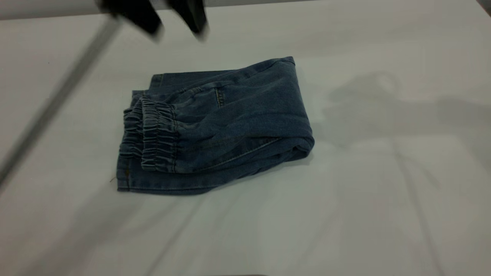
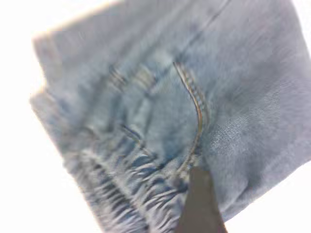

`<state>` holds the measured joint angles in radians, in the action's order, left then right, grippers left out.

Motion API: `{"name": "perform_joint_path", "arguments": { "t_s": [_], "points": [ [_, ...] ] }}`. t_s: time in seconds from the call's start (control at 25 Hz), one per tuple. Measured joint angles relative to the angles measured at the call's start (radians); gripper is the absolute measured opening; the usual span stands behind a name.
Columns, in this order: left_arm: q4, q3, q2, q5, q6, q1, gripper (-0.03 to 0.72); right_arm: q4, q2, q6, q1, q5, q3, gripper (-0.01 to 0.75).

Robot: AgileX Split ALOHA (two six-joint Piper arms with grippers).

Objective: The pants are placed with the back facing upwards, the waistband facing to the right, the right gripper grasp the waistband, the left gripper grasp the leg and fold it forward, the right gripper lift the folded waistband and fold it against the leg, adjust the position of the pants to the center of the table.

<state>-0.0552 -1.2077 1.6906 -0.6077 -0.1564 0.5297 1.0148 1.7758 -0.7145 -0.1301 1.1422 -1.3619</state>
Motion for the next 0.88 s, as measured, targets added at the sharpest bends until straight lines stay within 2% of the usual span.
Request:
{"name": "perform_joint_path", "arguments": {
  "t_s": [0.2,0.56,0.72,0.88],
  "points": [
    [0.122,0.002,-0.298,-0.173,0.092,0.0,0.496,-0.077,-0.182,0.043,0.001,0.063,0.0,0.451],
    [0.239,0.005,-0.704,-0.565,0.102,0.0,0.496,-0.588,-0.608,0.414,0.001,0.105,0.0,0.434],
    [0.239,0.014,-0.834,-0.565,0.103,0.001,0.496,-0.734,-0.81,0.561,0.001,0.113,0.024,0.433],
    [0.216,0.092,-0.96,-0.565,0.102,0.001,0.496,-0.78,-1.031,0.616,0.001,0.12,0.136,0.433]
  ]
}}
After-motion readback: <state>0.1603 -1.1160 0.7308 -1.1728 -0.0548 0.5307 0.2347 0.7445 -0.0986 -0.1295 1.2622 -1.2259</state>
